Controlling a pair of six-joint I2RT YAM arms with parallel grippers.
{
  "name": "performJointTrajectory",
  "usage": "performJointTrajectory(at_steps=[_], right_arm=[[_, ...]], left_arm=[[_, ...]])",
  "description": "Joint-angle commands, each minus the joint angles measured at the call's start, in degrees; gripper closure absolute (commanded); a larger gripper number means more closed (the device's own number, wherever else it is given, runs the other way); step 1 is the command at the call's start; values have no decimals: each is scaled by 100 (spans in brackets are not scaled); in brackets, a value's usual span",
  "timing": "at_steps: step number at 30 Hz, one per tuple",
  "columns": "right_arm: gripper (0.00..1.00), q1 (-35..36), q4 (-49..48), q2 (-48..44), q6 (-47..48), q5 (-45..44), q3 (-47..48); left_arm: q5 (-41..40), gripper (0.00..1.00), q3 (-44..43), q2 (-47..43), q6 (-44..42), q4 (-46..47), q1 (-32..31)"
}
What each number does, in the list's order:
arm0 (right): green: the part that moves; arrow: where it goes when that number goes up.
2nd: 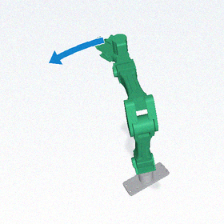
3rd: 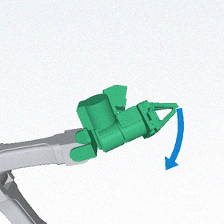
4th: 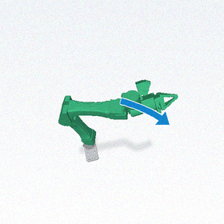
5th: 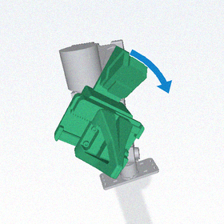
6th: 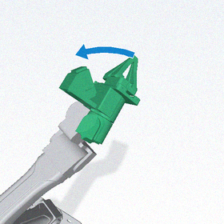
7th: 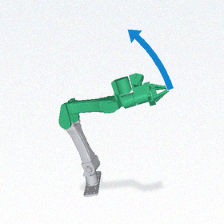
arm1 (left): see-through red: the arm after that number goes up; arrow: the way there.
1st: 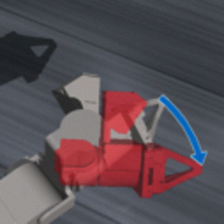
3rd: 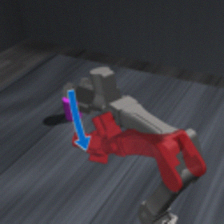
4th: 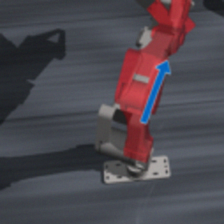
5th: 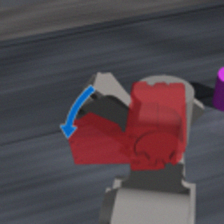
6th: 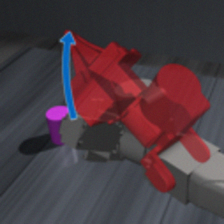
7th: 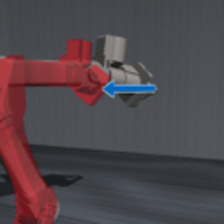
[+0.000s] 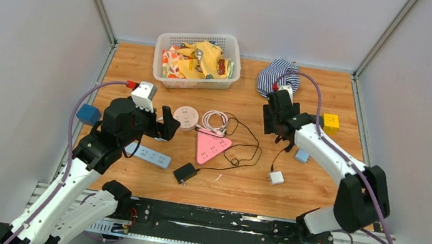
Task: Insert the plug
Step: Pick up the plug from the center of the board.
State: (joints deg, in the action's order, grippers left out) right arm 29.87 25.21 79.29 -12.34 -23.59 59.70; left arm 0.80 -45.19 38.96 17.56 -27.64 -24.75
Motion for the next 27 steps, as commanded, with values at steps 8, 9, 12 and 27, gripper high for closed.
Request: performJointTrajectory(at_steps=[8,9,12,27], right_arm=[[37,-1341,-169,1399,656,-83,860],[37,-1456,-212,1438,668,66,910],[37,-1764,-363,1521,750,457,1004],[29,-2866,-227,1874,935,1291,1291]], left_arm=[[-67,0,116,-215,-174,-32,41],[-69,0,116,-226,-179,-27,41],[-71,0,120,-232,-208,-38,33],[-237,0,124,-287,-269,-41,-12]])
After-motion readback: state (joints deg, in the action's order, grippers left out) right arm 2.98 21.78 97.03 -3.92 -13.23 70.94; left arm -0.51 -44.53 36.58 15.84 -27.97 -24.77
